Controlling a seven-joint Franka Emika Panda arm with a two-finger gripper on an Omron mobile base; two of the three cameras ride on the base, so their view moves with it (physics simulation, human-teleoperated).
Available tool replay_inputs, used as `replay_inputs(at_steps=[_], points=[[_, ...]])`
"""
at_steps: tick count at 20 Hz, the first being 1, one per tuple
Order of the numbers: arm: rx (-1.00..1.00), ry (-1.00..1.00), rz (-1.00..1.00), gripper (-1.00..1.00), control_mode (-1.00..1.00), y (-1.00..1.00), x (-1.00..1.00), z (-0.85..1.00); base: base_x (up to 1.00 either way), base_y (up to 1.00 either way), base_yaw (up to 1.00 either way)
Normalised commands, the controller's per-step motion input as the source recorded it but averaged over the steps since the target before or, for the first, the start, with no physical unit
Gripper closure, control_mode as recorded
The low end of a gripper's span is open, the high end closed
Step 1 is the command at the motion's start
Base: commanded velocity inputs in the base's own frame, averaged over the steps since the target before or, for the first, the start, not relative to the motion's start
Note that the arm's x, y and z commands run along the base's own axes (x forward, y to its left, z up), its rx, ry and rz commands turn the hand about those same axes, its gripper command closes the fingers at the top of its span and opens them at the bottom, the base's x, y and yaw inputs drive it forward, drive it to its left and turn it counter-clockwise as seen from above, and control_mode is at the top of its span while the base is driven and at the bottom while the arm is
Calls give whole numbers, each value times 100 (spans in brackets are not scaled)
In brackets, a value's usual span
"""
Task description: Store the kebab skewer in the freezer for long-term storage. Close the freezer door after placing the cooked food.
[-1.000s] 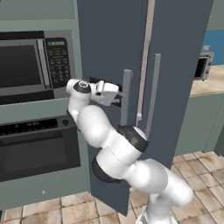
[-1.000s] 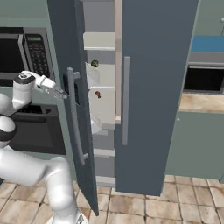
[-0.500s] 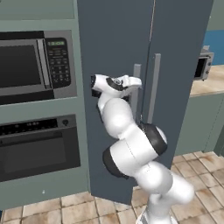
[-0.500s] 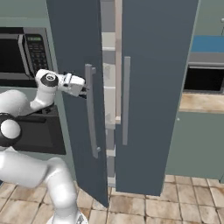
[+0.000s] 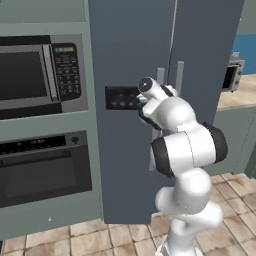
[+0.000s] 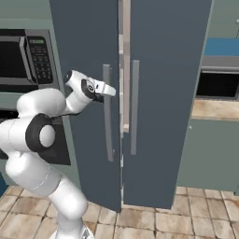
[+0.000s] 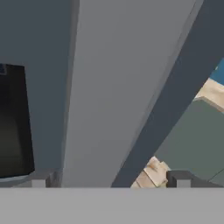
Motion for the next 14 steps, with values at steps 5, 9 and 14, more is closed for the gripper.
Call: replay_inputs(at_steps=[5, 9, 14], points=[[35, -5, 14, -100, -100, 0, 12, 25, 0, 0, 0], [37, 0, 27, -100, -100, 0, 12, 44, 0, 0, 0], [32, 0, 38, -100, -100, -33, 42, 63, 0, 0, 0]])
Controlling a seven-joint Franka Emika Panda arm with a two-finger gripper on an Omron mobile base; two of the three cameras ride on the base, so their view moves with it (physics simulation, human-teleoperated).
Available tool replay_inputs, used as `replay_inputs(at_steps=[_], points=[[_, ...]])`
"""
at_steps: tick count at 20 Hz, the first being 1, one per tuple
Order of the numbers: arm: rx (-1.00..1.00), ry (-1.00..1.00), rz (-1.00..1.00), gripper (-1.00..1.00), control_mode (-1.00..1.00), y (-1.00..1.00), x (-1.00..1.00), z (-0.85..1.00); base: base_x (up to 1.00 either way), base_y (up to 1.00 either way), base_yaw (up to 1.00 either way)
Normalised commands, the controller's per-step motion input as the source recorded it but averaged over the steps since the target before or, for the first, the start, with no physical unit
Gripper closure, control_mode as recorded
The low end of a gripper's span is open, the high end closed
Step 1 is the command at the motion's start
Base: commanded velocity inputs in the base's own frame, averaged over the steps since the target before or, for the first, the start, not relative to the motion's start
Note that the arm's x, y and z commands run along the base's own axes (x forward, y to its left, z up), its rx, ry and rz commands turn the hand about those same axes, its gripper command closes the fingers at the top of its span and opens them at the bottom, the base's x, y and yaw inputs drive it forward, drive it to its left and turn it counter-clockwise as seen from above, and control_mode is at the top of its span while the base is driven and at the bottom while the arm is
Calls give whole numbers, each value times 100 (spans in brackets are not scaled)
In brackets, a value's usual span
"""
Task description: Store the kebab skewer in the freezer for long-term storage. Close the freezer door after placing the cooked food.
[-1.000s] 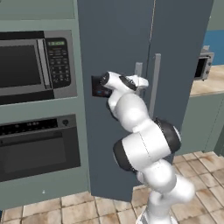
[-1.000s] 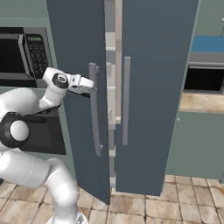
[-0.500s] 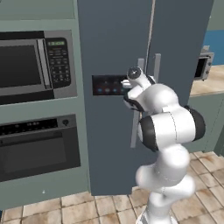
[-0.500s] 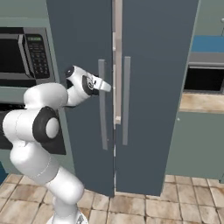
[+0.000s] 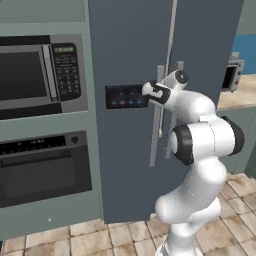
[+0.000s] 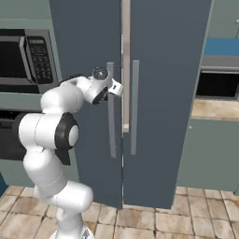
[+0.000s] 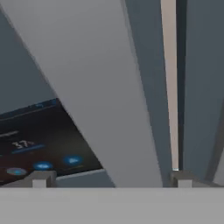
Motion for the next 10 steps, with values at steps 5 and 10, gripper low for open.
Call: replay_inputs(at_steps=[5, 10], points=[[12, 3, 21, -100, -100, -47, 64, 8, 0, 0, 0], [-11, 5, 0, -100, -100, 8, 38, 0, 0, 0, 0]])
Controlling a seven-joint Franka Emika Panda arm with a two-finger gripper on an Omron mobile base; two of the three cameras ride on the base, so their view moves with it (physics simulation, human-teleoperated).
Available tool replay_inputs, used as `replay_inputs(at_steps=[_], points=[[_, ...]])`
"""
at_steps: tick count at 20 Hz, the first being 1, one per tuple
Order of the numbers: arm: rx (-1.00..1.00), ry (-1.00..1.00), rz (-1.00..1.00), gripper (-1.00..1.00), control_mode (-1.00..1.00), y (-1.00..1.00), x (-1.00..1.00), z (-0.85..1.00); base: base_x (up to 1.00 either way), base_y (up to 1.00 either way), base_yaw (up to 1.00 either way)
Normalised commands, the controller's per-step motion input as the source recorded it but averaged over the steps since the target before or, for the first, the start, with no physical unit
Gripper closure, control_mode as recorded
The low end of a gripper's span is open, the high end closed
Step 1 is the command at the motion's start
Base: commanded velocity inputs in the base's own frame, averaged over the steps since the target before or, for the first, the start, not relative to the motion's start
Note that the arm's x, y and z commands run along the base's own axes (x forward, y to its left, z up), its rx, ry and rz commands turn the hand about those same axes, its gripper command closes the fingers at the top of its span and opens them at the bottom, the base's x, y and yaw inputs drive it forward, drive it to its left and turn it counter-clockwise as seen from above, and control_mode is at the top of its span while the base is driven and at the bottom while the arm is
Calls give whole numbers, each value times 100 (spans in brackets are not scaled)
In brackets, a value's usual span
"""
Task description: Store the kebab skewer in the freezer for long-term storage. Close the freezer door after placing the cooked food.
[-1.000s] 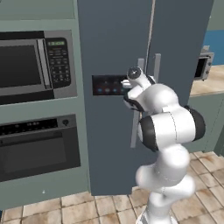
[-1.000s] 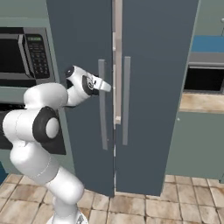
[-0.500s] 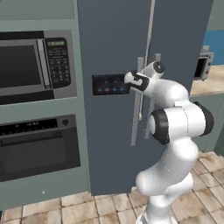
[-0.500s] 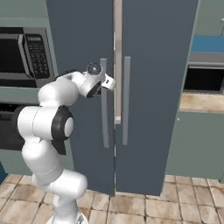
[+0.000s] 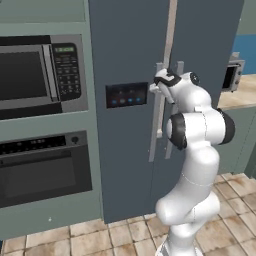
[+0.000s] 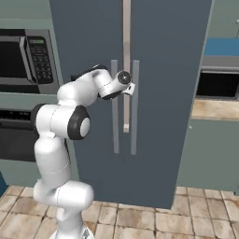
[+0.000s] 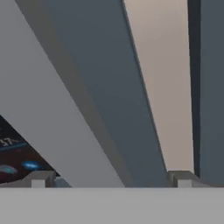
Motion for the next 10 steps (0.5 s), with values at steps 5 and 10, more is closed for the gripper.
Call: replay_inputs(at_steps=[5, 10], points=[[-17, 2, -4, -100, -100, 36, 26, 4, 0, 0, 0], [-19, 3, -13, -100, -100, 35, 53, 1, 0, 0, 0]])
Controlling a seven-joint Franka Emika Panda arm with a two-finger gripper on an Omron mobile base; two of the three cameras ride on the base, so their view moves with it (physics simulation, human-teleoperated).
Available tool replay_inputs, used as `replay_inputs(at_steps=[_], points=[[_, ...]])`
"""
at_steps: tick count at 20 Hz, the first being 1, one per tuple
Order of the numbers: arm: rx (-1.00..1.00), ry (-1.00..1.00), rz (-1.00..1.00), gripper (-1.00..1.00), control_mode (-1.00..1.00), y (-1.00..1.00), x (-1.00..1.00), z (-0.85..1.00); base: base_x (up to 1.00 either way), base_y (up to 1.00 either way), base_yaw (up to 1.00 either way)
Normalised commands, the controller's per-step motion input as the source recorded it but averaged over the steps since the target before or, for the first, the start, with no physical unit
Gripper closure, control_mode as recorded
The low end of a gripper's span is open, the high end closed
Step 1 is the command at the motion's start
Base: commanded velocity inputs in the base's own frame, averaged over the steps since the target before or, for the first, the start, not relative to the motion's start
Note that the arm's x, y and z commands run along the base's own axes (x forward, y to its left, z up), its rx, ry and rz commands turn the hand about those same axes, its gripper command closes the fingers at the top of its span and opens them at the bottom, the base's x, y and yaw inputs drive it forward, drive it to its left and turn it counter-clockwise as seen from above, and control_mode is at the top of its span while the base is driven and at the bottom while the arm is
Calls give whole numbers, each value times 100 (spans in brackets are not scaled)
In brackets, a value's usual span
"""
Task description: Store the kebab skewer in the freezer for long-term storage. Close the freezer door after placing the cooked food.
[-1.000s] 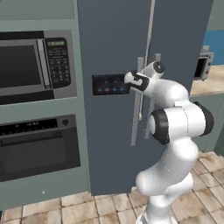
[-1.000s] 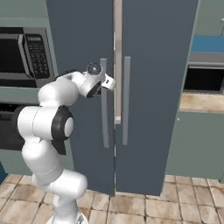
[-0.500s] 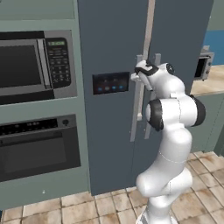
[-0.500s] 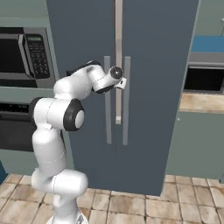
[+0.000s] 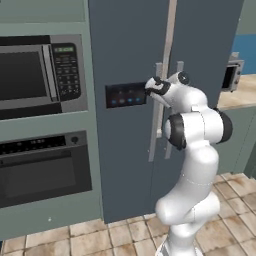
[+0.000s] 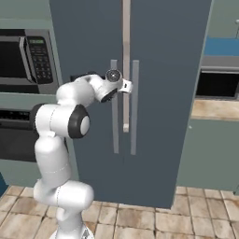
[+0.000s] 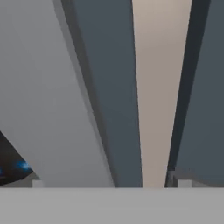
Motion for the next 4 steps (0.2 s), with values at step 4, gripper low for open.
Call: replay_inputs(at_steps=[4], points=[[-16, 8, -12, -100, -100, 16, 61, 0, 0, 0, 0]])
